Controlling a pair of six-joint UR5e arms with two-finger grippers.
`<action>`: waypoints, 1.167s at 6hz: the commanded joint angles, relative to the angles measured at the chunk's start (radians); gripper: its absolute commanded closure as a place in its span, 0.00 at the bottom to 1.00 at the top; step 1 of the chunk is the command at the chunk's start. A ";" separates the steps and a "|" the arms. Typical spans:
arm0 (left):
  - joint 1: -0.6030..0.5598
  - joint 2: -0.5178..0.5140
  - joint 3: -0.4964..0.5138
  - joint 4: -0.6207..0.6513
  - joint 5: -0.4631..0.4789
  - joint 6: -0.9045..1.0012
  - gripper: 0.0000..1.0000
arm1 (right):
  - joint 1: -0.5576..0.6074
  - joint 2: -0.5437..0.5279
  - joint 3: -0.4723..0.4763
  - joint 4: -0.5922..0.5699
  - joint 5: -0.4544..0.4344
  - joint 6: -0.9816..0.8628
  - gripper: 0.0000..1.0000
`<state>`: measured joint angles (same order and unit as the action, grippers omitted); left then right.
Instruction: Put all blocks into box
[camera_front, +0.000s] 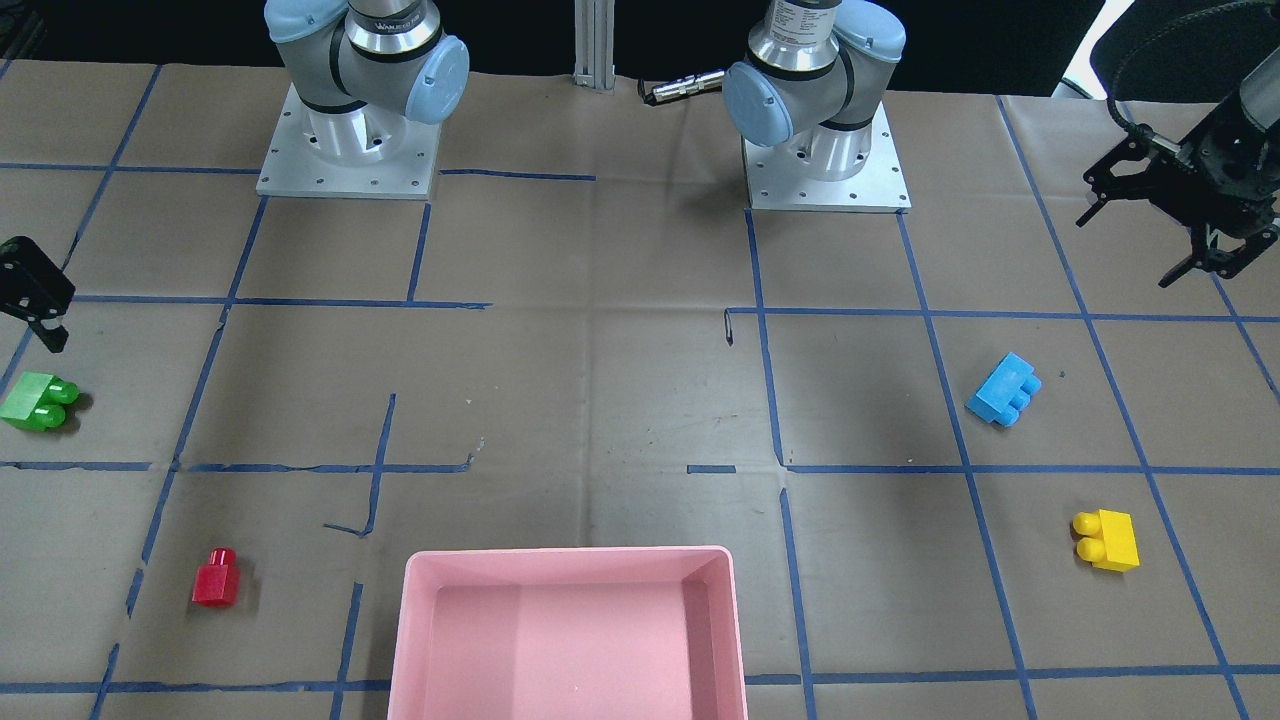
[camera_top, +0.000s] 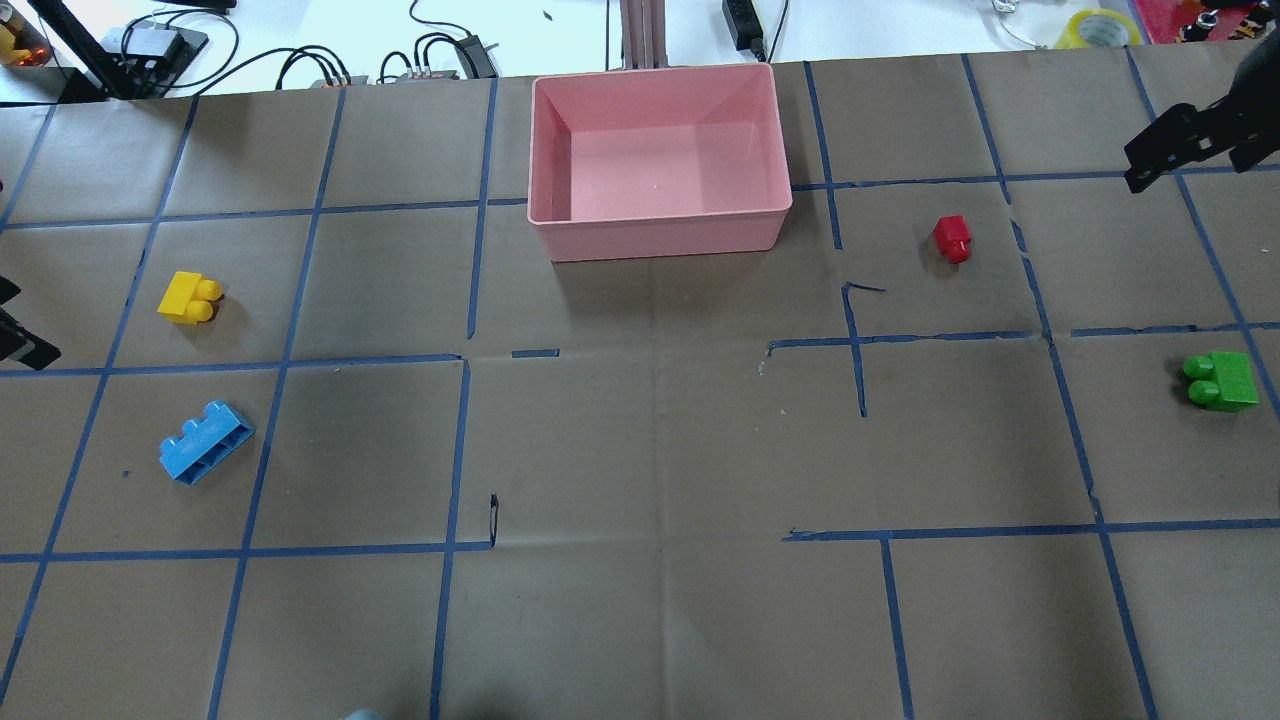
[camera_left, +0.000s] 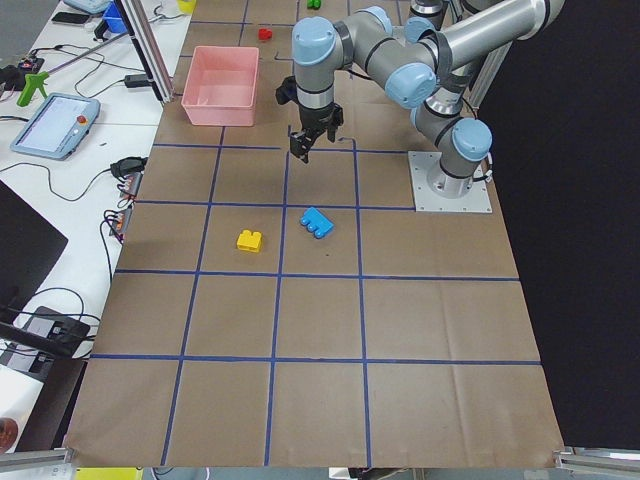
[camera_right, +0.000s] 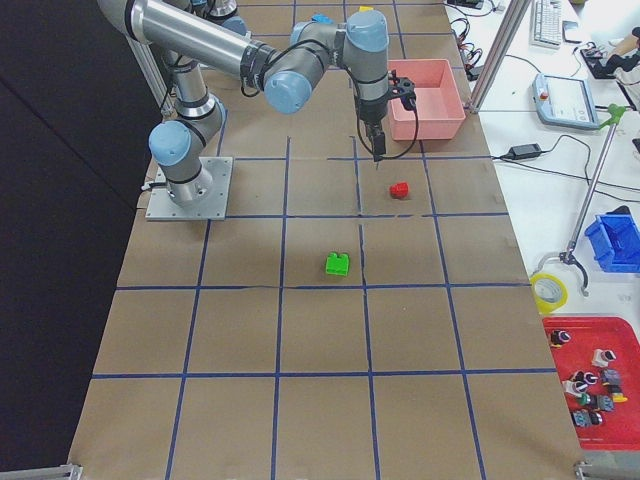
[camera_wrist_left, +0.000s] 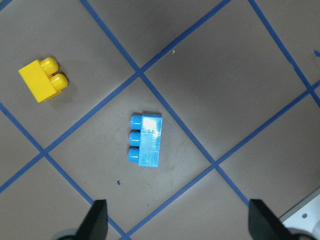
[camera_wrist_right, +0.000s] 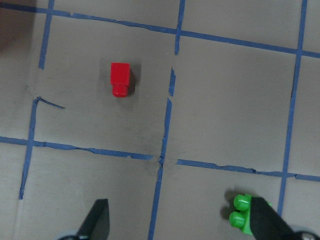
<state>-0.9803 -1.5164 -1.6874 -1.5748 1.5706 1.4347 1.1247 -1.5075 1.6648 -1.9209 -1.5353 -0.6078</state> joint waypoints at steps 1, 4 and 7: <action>0.000 -0.005 -0.097 0.121 -0.001 0.032 0.01 | -0.083 0.077 -0.006 -0.038 0.003 -0.067 0.00; 0.000 -0.010 -0.281 0.355 -0.001 0.030 0.01 | -0.140 0.223 -0.016 -0.157 0.004 -0.165 0.00; 0.002 -0.120 -0.357 0.571 -0.007 -0.025 0.01 | -0.167 0.362 -0.003 -0.258 0.009 -0.162 0.01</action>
<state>-0.9788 -1.5921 -2.0210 -1.0766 1.5654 1.4269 0.9691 -1.2071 1.6589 -2.1367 -1.5298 -0.7693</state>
